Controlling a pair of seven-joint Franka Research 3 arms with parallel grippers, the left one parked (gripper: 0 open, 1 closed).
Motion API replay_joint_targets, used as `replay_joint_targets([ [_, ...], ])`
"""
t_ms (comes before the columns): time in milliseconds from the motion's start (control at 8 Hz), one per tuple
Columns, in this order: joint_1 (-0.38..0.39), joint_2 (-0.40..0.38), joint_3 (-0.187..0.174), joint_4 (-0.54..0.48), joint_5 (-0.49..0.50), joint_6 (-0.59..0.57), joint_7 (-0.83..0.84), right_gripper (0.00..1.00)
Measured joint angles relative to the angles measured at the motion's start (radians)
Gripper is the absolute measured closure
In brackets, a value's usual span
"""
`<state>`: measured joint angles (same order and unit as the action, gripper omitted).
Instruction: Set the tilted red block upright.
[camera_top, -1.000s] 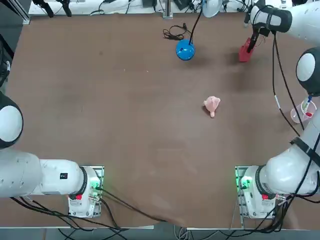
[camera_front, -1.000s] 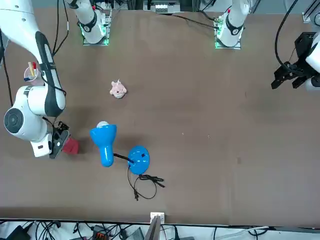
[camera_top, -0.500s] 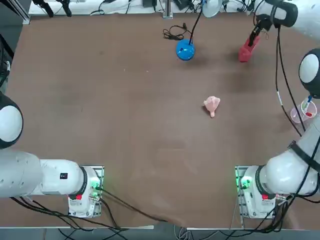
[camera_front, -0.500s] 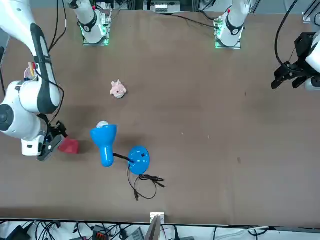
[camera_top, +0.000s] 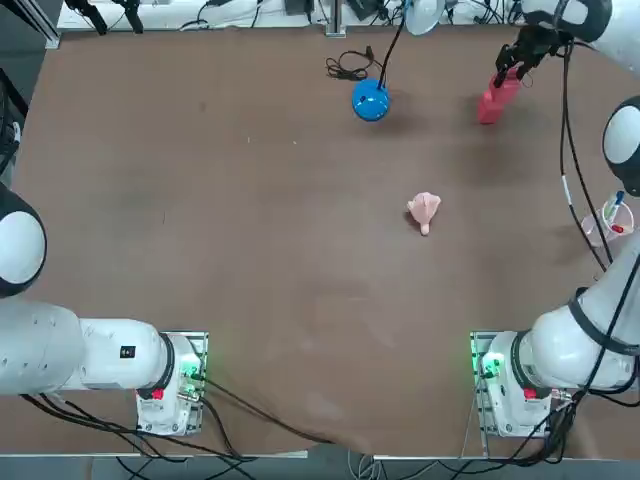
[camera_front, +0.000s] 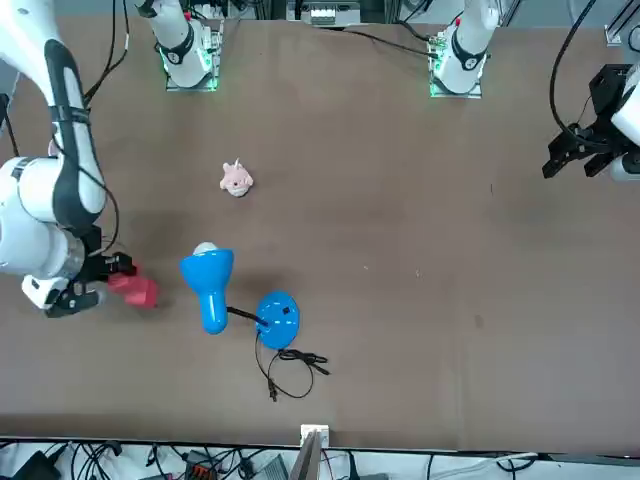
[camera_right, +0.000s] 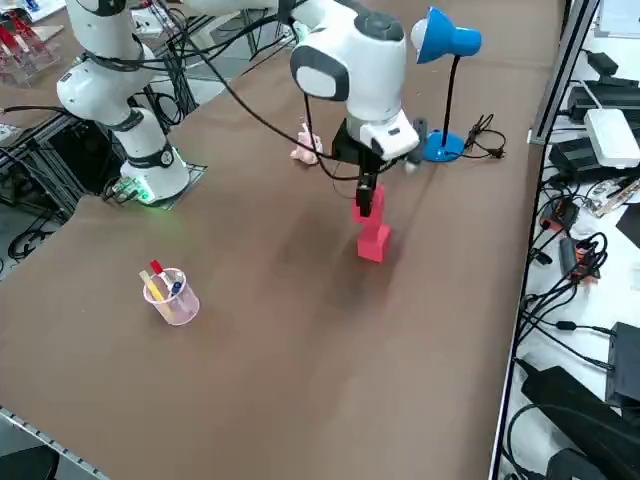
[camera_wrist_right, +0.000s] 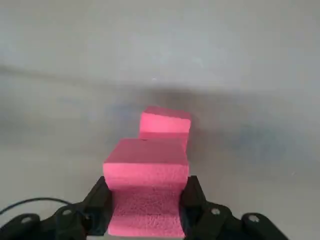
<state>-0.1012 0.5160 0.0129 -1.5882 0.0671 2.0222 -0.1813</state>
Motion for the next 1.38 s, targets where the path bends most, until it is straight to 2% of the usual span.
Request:
replay_joint_targets([
  [375,0.0,0.007,0.004,0.0,0.01,0.023,0.161,0.32],
  [625,0.014,0.021,0.007,0.0,-0.07,0.054,0.244,0.32],
  [875,0.018,0.038,0.008,0.0,-0.126,0.086,0.267,0.32],
  [1375,0.019,0.045,0.013,0.001,-0.126,0.091,0.267,0.32],
])
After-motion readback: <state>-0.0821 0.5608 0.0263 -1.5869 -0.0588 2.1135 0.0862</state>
